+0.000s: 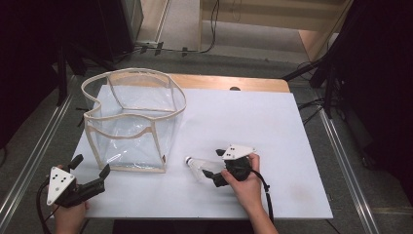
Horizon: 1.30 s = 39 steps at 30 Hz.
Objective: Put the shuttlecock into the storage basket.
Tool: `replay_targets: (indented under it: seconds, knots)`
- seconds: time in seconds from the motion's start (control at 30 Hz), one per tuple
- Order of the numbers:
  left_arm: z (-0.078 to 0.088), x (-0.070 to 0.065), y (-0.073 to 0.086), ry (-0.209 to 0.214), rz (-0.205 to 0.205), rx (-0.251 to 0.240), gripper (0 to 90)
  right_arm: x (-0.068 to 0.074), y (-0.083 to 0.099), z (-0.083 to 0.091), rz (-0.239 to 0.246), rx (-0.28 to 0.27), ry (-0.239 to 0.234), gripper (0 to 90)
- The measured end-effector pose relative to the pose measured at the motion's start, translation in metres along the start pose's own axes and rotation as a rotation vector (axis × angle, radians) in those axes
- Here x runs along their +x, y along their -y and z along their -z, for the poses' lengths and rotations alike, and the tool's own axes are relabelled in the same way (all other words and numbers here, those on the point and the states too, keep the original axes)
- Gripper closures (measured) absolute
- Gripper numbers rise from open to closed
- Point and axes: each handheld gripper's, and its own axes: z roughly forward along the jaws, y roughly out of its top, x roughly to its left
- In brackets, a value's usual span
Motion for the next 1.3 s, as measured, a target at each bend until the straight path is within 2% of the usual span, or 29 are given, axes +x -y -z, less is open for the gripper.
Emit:
replay_targets:
  seconds: [0.07, 0.1, 0.13, 0.2, 0.3, 0.37, 0.47, 0.5, 0.57, 0.67, 0.7, 0.73, 0.77, 0.8, 0.9, 1.03, 1.3]
  knots:
    - [0.000, 0.000, 0.000, 0.000, -0.001, 0.001, 9.3, 0.000, 0.001, -0.002, -0.009, 0.004, -0.015, 14.4]
    - [0.000, 0.000, 0.000, -0.001, -0.001, 0.001, 9.2, 0.000, 0.002, -0.006, -0.017, 0.022, -0.037, 18.7]
    - [0.000, 0.000, 0.000, 0.000, -0.002, 0.001, 9.2, 0.000, 0.002, -0.006, -0.017, 0.022, -0.037, 18.7]
    - [0.000, 0.000, 0.000, -0.001, -0.002, 0.001, 9.3, 0.000, 0.002, -0.010, -0.016, 0.038, -0.044, 24.6]
    - [0.000, 0.000, 0.000, 0.000, -0.002, 0.001, 9.3, 0.000, 0.002, -0.015, -0.021, 0.048, -0.036, 32.3]
    - [0.000, 0.000, 0.000, 0.000, -0.001, 0.000, 9.2, 0.001, 0.001, -0.018, -0.042, 0.050, -0.035, 38.3]
    - [0.000, 0.000, 0.000, 0.000, 0.000, -0.001, 9.3, 0.002, 0.000, -0.022, -0.030, 0.064, -0.007, 46.3]
    - [0.000, 0.000, 0.000, 0.000, 0.000, -0.001, 9.2, 0.003, 0.000, -0.025, -0.027, 0.074, -0.003, 51.9]
    - [0.000, 0.000, 0.000, 0.000, 0.000, -0.001, 9.3, 0.004, 0.000, -0.026, -0.024, 0.083, -0.001, 53.4]
    - [0.000, 0.000, 0.000, 0.000, -0.002, 0.000, 9.3, 0.005, -0.002, -0.028, -0.003, 0.084, 0.003, 60.5]
    - [0.000, 0.000, 0.000, -0.001, -0.002, 0.000, 9.3, 0.007, -0.002, -0.030, 0.007, 0.092, 0.016, 65.5]
    - [0.000, 0.000, 0.000, -0.001, -0.001, 0.000, 9.3, 0.007, -0.002, -0.030, 0.007, 0.092, 0.016, 65.5]
    - [0.000, 0.000, 0.000, 0.000, -0.001, 0.000, 9.3, 0.008, -0.003, -0.031, 0.014, 0.085, 0.031, 71.9]
    - [0.000, 0.000, 0.000, 0.000, -0.001, 0.000, 9.3, 0.008, -0.003, -0.031, 0.014, 0.085, 0.031, 71.9]
    - [0.000, 0.000, 0.000, 0.000, -0.001, 0.000, 9.2, 0.008, -0.003, -0.031, 0.018, 0.072, 0.028, 85.7]
    - [0.000, 0.000, 0.000, 0.000, 0.000, 0.000, 9.2, 0.010, -0.004, -0.032, 0.036, 0.050, 0.003, 87.2]
    - [0.000, 0.000, 0.000, 0.001, 0.001, -0.002, 9.2, 0.009, -0.006, -0.028, 0.025, 0.018, 0.004, 87.2]
